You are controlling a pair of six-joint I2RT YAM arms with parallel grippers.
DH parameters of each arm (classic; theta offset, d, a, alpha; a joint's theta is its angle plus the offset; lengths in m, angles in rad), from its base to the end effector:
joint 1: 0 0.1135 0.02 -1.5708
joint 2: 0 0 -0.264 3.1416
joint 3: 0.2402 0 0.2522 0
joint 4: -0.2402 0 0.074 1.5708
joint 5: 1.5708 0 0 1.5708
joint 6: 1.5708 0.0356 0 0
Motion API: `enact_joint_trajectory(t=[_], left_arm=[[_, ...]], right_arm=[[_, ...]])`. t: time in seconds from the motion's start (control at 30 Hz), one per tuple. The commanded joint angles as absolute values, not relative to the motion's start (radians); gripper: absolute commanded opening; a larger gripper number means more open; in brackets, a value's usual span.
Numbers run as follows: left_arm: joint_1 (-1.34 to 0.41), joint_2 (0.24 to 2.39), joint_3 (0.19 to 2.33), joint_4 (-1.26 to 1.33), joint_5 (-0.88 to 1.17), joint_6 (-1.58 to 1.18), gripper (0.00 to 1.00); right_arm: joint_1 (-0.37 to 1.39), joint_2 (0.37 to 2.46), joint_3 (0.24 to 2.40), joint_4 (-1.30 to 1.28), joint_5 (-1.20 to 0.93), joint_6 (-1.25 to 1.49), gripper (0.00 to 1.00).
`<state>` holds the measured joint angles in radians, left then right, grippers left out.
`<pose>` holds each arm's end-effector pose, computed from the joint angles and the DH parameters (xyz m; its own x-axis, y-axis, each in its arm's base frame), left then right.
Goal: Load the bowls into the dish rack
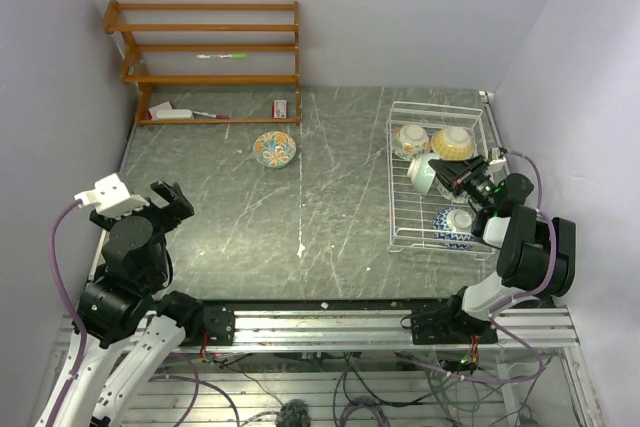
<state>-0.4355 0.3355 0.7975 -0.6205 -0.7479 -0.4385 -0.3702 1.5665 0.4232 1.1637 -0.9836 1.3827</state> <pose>0.0665 -0.0042 0.3475 -0.0024 -0.3422 -0.9396 -0.3320 0.8866 -0.3221 0.2612 -0.0696 0.1814 -0.5618 0.8018 -0.2036 -0.1263 0.1601 0.9790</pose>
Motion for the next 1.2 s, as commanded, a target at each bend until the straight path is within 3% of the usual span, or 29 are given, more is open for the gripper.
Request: enact_joint_trajectory(t=[0.0,0.7,0.97,1.17], left_arm=[[-0.428,0.327,0.8,-0.614,-0.774,-0.451,0.98],[-0.428,0.313,0.8,-0.623,-0.784,-0.454,0.98],[-0.428,0.319,0.8,-0.621,-0.777,-0.45,0.98],[-0.428,0.313,0.798,-0.619,-0.775,-0.45,0.98]], right_arm=[[-0.334,1.565,0.476,1.281,-0.943,1.413,0.13],[-0.257,1.746,0.485,1.25,-0.845,1.359,0.12],[-0.273,1.615,0.477,0.887,-0.803,1.132,0.22],[-0.299,1.615,0.435,0.888,-0.834,1.125,0.18]])
